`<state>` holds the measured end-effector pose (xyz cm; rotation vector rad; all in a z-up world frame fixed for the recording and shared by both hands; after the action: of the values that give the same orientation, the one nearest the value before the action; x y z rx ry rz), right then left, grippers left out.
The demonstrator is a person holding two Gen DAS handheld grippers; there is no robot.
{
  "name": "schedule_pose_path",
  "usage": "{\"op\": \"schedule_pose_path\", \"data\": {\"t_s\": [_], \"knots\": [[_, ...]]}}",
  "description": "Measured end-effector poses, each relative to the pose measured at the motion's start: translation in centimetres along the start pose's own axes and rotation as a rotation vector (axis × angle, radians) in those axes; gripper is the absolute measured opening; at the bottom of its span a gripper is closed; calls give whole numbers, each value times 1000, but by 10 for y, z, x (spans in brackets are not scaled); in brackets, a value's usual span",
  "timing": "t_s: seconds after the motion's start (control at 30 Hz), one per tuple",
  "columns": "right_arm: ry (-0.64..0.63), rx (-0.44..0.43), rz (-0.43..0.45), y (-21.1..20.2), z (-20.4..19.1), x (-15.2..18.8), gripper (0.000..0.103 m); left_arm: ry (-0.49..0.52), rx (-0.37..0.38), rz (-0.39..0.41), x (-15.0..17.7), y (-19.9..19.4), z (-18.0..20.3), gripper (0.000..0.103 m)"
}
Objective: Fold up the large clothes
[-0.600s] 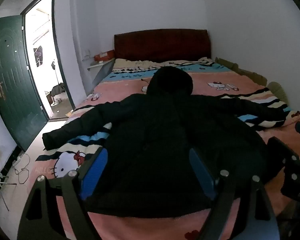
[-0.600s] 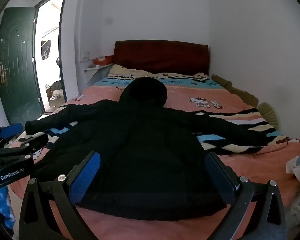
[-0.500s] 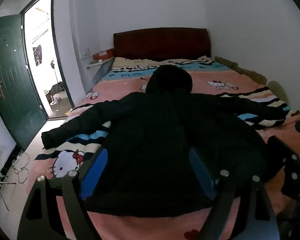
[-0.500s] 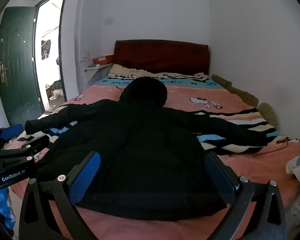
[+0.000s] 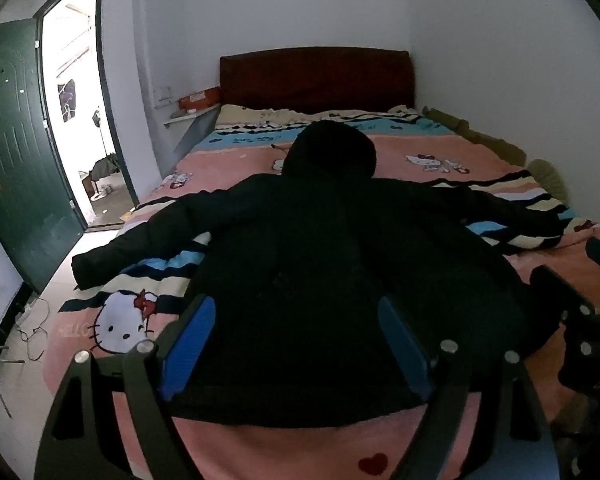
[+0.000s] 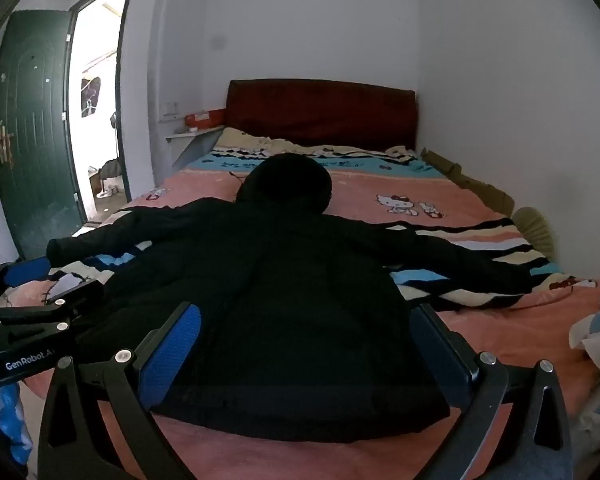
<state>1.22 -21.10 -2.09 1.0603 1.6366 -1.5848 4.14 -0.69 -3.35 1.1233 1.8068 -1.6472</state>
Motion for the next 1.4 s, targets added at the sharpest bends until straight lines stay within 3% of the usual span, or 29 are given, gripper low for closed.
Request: {"op": "schedule_pose_path", "data": {"t_s": [0.67, 1.2, 1.4], "knots": [[-9, 17, -5, -1, 0, 4, 103, -9, 80, -32, 3, 5, 6, 84], [-14, 22, -18, 4, -1, 6, 103, 12, 12, -31, 8, 10, 3, 84], [-14, 28, -29, 9, 2, 6, 103, -6, 20, -43, 9, 17, 0, 84]]}}
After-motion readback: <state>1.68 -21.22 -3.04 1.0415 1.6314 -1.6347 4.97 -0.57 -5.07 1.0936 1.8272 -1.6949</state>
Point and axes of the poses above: each gripper's, at about its wrist camera, not at the fingertips, and y roughly the way its jaws point, z to its right, x to its underside, the point moved 4 cm from there along y, roughly the way its jaws point, and after that the axes turned 9 degrees about y, right-handed, at the moved point
